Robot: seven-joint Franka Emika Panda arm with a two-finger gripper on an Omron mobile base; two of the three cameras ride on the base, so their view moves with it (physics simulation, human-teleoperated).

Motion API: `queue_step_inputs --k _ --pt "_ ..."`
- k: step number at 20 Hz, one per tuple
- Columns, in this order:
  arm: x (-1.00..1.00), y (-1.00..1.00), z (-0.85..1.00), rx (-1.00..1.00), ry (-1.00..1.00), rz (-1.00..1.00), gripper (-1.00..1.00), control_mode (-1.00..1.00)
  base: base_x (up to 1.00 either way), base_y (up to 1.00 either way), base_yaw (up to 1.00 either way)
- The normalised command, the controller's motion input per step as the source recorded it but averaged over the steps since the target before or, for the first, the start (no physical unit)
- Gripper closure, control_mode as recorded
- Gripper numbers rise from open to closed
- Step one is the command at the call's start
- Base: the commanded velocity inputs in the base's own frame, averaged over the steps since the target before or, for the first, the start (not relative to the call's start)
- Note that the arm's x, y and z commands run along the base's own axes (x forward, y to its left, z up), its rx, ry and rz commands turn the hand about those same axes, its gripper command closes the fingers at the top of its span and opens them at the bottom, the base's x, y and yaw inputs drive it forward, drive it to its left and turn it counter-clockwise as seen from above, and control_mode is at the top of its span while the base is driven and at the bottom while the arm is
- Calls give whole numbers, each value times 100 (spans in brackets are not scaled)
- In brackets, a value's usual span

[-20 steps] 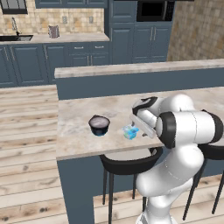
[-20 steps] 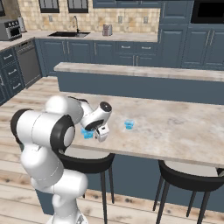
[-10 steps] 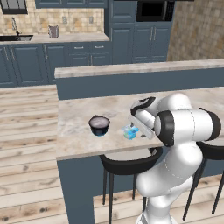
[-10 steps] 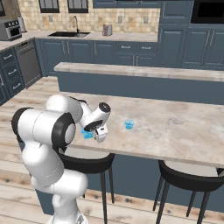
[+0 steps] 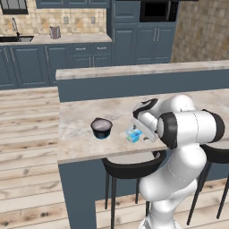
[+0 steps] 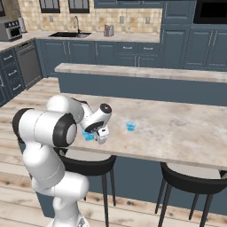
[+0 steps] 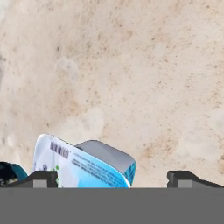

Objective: Stack the yogurt containers by placing the smaller containers on top of the larger containers.

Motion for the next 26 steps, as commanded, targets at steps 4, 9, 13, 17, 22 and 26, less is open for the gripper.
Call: queue_step_inputs --k 4,9,13,17,22,26 --pt "0 2 -4 0 0 -6 100 -100 0 0 0" --pt "0 9 -4 0 0 -6 100 -100 0 0 0" --pt "0 4 -3 0 0 -8 100 -100 0 0 0" --pt "0 5 -1 1 0 -7 100 -100 0 0 0" --pt "-1 3 1 3 0 -6 100 -100 0 0 0" --pt "-12 1 9 9 -2 -4 100 -100 0 0 0"
